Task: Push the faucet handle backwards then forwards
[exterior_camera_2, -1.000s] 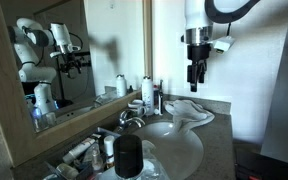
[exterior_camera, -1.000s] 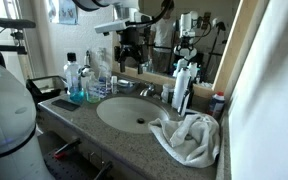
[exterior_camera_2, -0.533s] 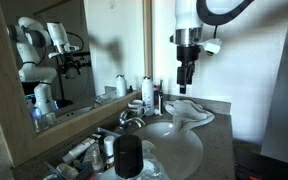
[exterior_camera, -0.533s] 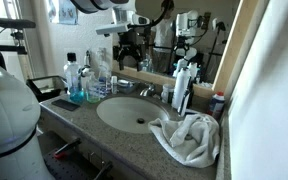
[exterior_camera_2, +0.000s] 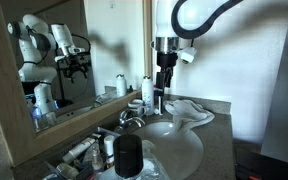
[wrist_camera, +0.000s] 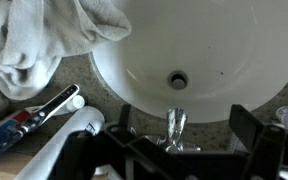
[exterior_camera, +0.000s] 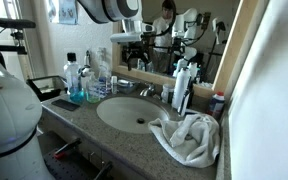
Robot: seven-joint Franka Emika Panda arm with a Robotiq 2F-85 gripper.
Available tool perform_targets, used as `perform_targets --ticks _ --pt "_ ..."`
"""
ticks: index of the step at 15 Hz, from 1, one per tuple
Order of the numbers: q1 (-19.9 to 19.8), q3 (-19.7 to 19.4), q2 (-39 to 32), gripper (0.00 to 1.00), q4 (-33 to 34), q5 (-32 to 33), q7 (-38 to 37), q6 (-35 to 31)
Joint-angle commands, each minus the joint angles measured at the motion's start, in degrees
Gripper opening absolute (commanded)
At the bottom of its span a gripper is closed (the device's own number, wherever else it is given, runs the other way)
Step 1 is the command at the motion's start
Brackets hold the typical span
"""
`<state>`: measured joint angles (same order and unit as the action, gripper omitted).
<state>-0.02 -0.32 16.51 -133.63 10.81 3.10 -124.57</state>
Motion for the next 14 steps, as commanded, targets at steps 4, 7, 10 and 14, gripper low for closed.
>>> perform_targets --ticks 4,7,10,14 --pt "-0.08 -1.61 -11.27 1.00 7.13 -2.83 6.22 -6.03" --pt "-0.05 -1.49 -15.59 1.00 9.89 -4.98 9.13 -7.69" --pt "-0.19 -0.98 -20.10 1.00 12.97 -5.25 9.80 -8.10" --pt "-0.27 -0.40 -24.79 1.00 15.68 -5.00 9.14 -10.39"
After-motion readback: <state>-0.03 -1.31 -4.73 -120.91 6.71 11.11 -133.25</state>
